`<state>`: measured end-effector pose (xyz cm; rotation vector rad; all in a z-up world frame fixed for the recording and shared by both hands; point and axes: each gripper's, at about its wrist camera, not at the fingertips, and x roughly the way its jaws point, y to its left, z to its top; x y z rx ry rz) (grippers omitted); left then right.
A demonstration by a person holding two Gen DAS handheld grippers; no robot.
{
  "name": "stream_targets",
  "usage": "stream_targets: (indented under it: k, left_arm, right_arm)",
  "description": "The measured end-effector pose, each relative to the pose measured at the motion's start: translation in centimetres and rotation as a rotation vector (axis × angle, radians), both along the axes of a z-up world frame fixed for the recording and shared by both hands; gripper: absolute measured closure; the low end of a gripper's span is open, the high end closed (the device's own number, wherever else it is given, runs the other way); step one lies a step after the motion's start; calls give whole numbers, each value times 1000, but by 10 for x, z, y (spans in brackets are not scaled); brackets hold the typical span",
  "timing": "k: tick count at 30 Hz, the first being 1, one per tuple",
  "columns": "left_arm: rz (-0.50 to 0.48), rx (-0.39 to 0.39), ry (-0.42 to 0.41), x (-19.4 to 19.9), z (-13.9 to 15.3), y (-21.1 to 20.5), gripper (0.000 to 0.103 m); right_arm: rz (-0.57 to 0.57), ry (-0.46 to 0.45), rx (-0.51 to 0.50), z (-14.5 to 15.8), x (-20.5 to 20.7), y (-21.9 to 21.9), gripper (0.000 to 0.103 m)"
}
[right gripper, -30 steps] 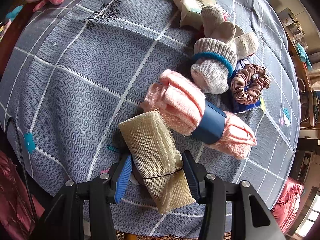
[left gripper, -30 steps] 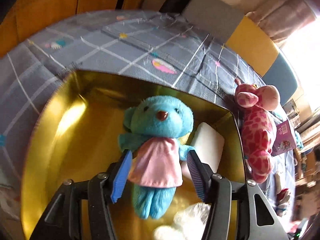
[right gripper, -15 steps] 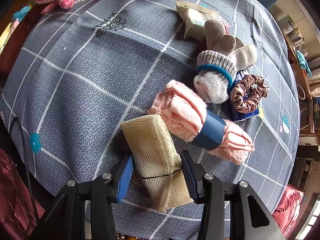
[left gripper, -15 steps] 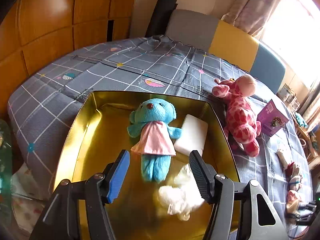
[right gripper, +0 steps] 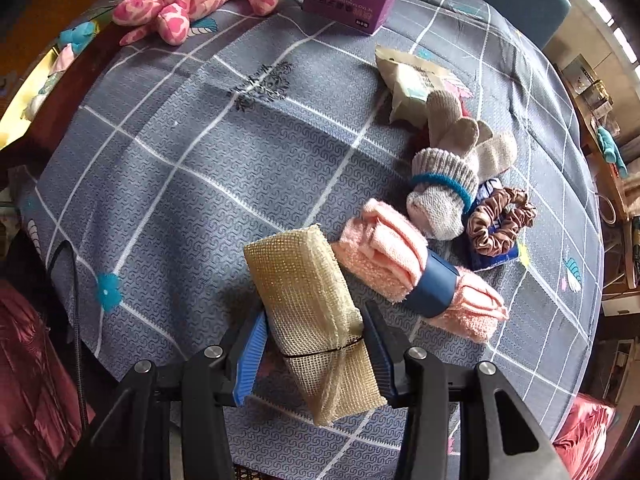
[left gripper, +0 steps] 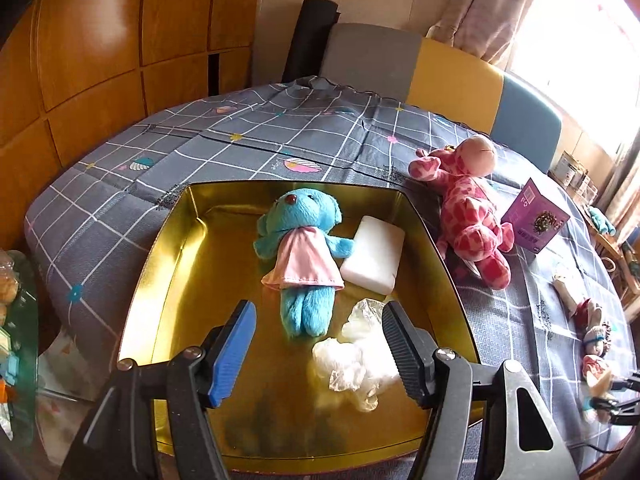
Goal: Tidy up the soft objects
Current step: 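Carry the beige mesh roll into the gold tray and open the right tool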
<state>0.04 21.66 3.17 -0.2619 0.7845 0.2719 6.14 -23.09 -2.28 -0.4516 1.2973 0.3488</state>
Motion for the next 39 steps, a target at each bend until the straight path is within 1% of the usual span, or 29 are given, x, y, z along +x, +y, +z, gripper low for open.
stream_targets:
  k: [3, 8, 13, 16, 18, 22, 27, 29, 31, 35, 39]
  left_arm:
    - [-2, 5, -5, -2, 1, -1, 36]
    - [-5, 34, -15, -9, 2, -3, 36]
    - [0, 52, -13, -16, 1, -1, 36]
    - [7, 58, -15, -22, 2, 2, 36]
    - [12, 64, -17, -25, 2, 3, 36]
    - [20, 57, -19, -29, 2, 7, 36]
    - [26, 46, -20, -30, 1, 10, 36]
    - [30, 36, -19, -31, 1, 13, 35]
    - [44, 23, -22, -32, 0, 18, 33]
    - [71, 20, -26, -34, -1, 27, 33]
    - [85, 13, -28, -34, -2, 33, 33]
  right_arm:
    - [12, -34, 28, 17, 0, 13, 56]
    - [31, -78, 138, 39, -2, 39, 56]
    - [62, -56, 214, 32, 1, 83, 56]
    - [106, -49, 276, 26, 3, 118, 56]
    - [146, -51, 292, 26, 2, 140, 56]
    - [183, -49, 355, 31, 3, 174, 56]
    - [177, -41, 481, 45, 6, 206, 56]
    - [175, -28, 517, 50, 9, 219, 56]
    - [165, -16, 542, 53, 13, 234, 56]
    - [152, -9, 590, 59, 22, 265, 56]
    - [147, 3, 566, 52, 30, 296, 56]
